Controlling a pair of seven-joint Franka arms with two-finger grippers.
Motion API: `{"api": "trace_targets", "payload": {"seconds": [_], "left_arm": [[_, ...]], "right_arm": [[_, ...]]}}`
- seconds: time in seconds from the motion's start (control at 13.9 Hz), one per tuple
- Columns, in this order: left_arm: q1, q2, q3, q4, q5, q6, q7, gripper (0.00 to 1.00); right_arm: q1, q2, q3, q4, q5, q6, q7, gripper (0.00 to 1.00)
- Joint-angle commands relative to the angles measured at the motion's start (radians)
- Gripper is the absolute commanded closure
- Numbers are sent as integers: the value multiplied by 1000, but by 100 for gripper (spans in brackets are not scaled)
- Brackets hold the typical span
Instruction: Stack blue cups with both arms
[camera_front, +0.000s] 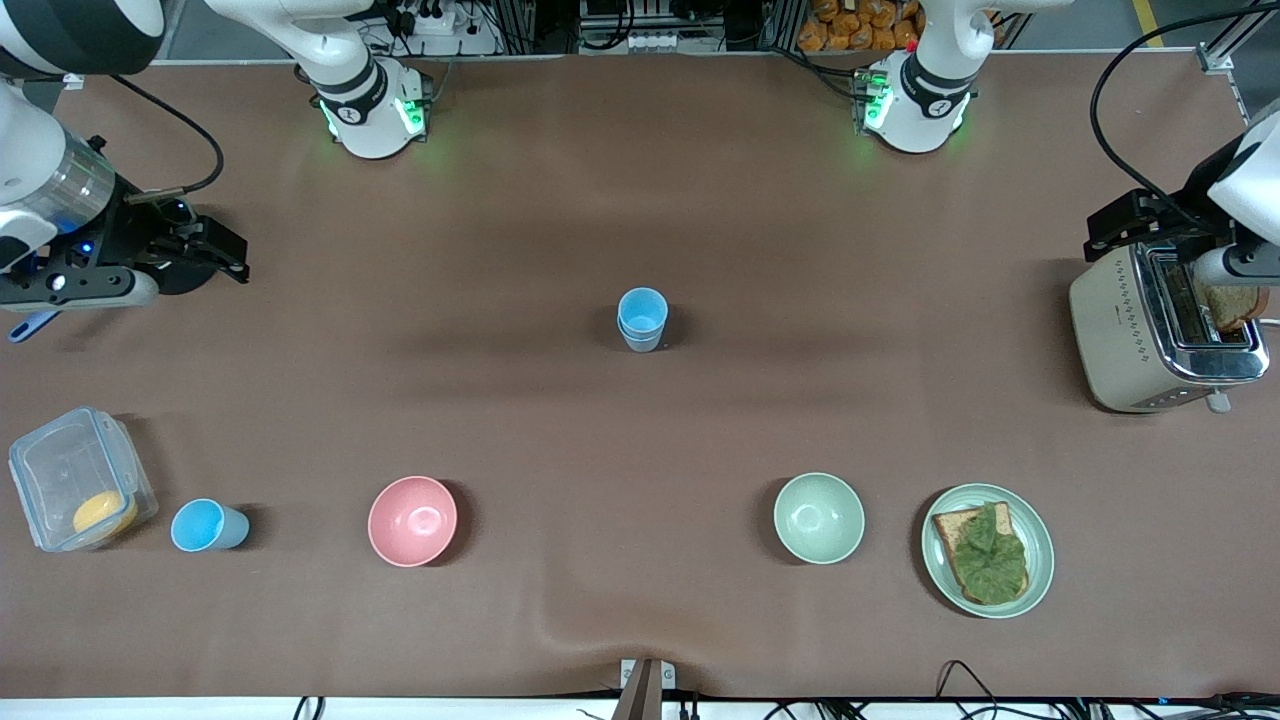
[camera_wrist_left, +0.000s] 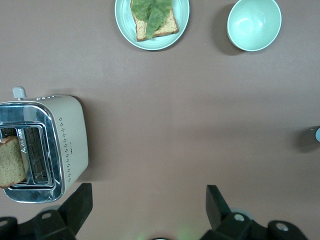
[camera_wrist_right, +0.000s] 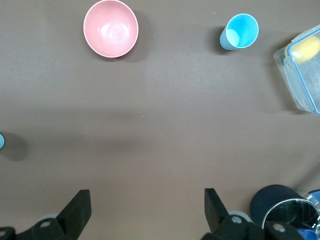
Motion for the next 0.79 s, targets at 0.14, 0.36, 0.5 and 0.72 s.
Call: {"api": "trace_targets", "payload": {"seconds": [0.14, 0.36, 0.5, 0.72], "left_arm": [[2, 9, -2, 3, 6, 4, 24, 0], [5, 22, -6, 3, 14, 4, 24, 0], [8, 16, -9, 6, 15, 2, 26, 0], [33, 23, -21, 7, 6, 2, 23, 0]], "right_arm": [[-19, -5, 14, 5, -17, -11, -3, 0], [-19, -4, 14, 5, -17, -11, -3, 0], [-19, -5, 14, 5, -17, -9, -3, 0], [-20, -4, 14, 5, -17, -9, -2, 0]]}}
